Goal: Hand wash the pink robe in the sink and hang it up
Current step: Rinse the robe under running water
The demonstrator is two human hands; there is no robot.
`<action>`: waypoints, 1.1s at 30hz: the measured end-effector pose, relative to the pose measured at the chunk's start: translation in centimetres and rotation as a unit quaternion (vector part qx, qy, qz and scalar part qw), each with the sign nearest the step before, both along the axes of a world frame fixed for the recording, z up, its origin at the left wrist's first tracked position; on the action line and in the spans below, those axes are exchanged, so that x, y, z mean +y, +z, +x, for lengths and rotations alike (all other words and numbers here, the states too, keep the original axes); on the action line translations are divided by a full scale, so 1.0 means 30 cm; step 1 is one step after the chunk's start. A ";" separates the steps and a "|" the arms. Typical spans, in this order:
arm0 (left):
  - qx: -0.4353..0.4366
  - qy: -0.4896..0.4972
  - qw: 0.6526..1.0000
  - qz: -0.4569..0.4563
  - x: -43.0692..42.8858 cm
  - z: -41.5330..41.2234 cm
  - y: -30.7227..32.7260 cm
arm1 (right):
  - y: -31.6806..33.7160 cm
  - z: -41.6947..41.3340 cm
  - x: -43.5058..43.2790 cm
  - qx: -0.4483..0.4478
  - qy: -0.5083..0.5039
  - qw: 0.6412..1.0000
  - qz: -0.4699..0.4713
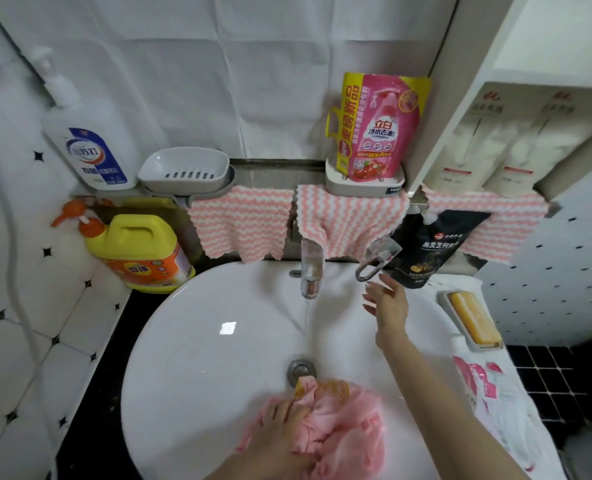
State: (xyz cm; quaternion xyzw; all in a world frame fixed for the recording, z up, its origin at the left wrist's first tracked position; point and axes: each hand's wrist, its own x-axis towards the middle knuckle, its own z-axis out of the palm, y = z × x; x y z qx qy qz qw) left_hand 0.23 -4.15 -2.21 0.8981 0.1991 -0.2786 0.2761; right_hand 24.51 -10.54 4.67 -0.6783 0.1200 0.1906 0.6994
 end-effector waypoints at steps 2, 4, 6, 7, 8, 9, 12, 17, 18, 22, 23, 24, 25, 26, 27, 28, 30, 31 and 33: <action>-0.003 -0.005 1.000 -0.004 0.003 0.001 0.011 | 0.031 0.017 0.006 0.002 0.038 0.999 0.018; -0.007 -0.008 1.000 -0.007 0.001 0.003 0.025 | 0.049 0.025 0.022 0.014 0.061 0.998 0.028; -0.009 -0.009 1.000 -0.004 -0.002 0.002 0.027 | 0.062 0.025 0.031 0.032 0.058 0.997 0.041; -0.009 -0.008 1.000 0.001 -0.003 0.001 0.020 | 0.065 0.024 0.028 0.036 0.063 0.996 0.045; -0.008 -0.005 1.000 0.007 -0.003 0.000 0.010 | 0.068 0.022 0.019 0.036 0.076 0.995 0.045; -0.003 -0.003 1.000 0.012 0.000 0.000 -0.001 | 0.073 0.022 0.005 0.036 0.091 0.994 0.045; 0.004 -0.021 1.000 -0.009 0.019 0.008 -0.006 | 0.077 0.027 -0.027 0.033 0.123 0.989 0.071; -0.014 -0.058 0.998 -0.029 0.037 0.012 0.006 | -0.032 -0.049 -0.038 -0.003 0.136 0.990 -0.039; -0.018 -0.056 0.998 -0.028 0.037 0.010 0.004 | -0.081 -0.075 -0.054 -0.043 0.202 0.969 -0.134; -0.025 -0.056 0.998 -0.033 0.040 0.003 -0.012 | -0.290 -0.231 -0.126 -0.121 0.525 0.752 -0.380; -0.025 -0.048 0.998 -0.030 0.041 0.001 -0.024 | -0.320 -0.277 -0.137 -0.125 0.573 0.712 -0.386; -0.027 -0.037 0.999 -0.027 0.040 -0.003 -0.033 | -0.348 -0.320 -0.148 -0.134 0.609 0.680 -0.387; -0.027 -0.030 0.999 -0.024 0.040 -0.006 -0.038 | -0.362 -0.355 -0.158 -0.145 0.628 0.658 -0.388; -0.029 -0.029 0.999 -0.022 0.039 -0.007 -0.038 | -0.359 -0.378 -0.168 -0.156 0.638 0.646 -0.388; -0.029 -0.034 0.999 -0.021 0.041 -0.010 -0.039 | -0.348 -0.385 -0.174 -0.153 0.640 0.651 -0.378; -0.028 -0.045 0.998 -0.018 0.045 -0.012 -0.032 | -0.316 -0.380 -0.180 -0.151 0.643 0.659 -0.360; -0.020 -0.064 0.998 -0.002 0.058 -0.017 -0.018 | -0.257 -0.341 -0.188 -0.152 0.636 0.669 -0.353; -0.019 -0.064 0.998 0.014 0.061 -0.028 -0.028 | -0.238 -0.329 -0.200 -0.163 0.633 0.666 -0.361; -0.053 -0.037 0.995 0.075 0.062 -0.039 -0.049 | -0.198 -0.337 -0.230 -0.169 0.664 0.627 -0.371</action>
